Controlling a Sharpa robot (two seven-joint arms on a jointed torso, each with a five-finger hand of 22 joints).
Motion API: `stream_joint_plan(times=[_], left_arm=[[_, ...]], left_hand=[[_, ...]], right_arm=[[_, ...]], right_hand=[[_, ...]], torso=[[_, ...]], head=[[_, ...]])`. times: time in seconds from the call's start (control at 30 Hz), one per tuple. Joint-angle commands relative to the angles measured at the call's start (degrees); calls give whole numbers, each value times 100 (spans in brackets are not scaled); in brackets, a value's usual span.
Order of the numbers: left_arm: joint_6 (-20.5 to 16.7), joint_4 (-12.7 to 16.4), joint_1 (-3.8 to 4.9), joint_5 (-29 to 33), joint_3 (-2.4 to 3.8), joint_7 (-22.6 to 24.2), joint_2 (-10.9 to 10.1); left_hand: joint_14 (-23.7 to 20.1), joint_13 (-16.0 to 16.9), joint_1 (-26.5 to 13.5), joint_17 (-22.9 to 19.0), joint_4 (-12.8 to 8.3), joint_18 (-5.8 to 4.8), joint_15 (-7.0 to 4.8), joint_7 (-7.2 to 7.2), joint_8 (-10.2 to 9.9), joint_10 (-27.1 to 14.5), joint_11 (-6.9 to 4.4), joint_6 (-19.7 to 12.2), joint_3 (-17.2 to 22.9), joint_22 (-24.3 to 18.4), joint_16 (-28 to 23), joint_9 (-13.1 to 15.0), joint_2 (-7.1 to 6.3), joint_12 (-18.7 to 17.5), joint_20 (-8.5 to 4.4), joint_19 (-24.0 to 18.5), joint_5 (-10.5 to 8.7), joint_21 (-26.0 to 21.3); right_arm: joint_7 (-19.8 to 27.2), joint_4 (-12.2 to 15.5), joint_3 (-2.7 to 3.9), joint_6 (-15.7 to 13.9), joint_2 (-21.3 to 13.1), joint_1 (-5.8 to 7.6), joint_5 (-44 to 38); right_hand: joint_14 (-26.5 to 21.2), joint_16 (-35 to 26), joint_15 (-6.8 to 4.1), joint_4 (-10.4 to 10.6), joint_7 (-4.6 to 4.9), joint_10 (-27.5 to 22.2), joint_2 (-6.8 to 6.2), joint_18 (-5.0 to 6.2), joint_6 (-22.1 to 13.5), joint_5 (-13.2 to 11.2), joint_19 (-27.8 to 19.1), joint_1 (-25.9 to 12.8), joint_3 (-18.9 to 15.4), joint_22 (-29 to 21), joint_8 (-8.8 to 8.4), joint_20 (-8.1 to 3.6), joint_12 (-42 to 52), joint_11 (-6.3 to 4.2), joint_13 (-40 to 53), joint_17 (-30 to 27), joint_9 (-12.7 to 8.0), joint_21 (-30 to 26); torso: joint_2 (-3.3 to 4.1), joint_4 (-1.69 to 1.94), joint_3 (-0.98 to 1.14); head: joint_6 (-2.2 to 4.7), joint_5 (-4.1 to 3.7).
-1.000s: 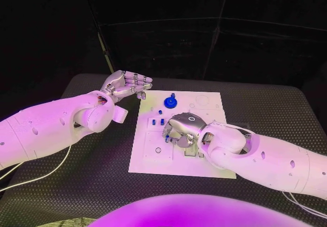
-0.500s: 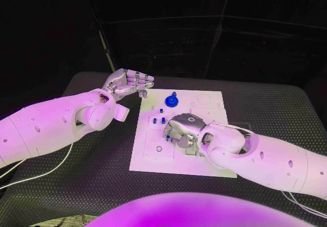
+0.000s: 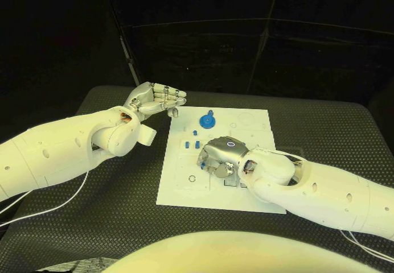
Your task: Assemble the parts on the task board
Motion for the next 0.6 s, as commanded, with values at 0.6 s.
stream_joint_plan(times=[0.6], left_arm=[[65,2,8,25,6,12,0]], left_hand=[[-41,-8,-43,-7,-20,72,-8,27,-36,-50,7,-4,0,-6,-36,-9,2,32,-1,-38,-4,-28]], right_arm=[[-52,-6,-9,226,9,-1,-145]], right_hand=[[192,-7,134,48,113,-571,-192,-56,-380,-39,-208,-515,-233,-306,-241,152,-279,164,-38,-103,-40,-174]], torso=[[-4,-2,-5]], head=[[-19,9]])
